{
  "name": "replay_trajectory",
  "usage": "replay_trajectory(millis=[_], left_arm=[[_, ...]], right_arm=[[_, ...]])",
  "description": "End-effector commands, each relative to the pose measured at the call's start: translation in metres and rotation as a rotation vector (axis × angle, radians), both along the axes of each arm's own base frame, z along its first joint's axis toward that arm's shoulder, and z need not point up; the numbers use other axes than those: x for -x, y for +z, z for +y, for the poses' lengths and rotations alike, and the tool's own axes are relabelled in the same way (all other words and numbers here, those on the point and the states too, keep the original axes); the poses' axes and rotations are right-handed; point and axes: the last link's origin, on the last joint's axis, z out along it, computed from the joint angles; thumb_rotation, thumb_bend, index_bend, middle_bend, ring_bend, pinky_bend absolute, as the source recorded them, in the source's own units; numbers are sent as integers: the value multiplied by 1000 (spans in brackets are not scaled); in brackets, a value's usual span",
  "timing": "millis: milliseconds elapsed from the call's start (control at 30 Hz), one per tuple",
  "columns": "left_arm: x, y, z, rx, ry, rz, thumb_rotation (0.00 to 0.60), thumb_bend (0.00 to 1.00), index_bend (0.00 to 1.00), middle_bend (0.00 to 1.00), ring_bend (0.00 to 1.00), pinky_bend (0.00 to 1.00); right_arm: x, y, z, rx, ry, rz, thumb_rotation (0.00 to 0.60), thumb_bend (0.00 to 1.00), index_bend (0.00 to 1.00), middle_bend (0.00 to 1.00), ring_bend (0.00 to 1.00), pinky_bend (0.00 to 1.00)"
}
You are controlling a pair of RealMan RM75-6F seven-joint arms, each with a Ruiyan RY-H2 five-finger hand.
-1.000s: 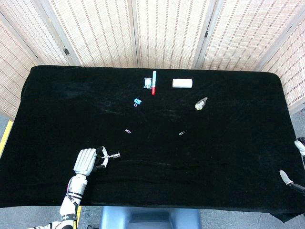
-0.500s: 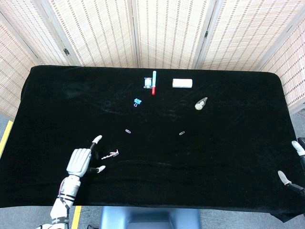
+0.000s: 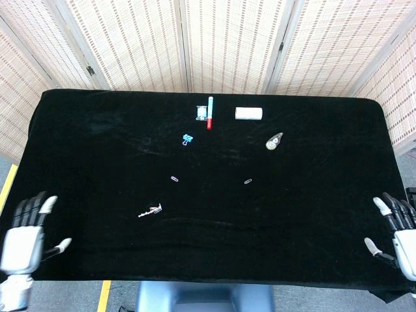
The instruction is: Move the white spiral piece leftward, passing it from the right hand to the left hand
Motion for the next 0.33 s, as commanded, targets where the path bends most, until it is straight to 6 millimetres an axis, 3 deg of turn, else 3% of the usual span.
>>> replay_trajectory(millis=[33,333], left_arm=[[30,14,-42,-28,28,55,600,122,0,0,0,0],[34,5,-36,56,75,56,600,122,0,0,0,6]], right_arm=[[-5,-9,0,-21,14,15,600,303,35,0,0,0],[-9,-19,-2,-54,23,36,600,303,35,0,0,0]])
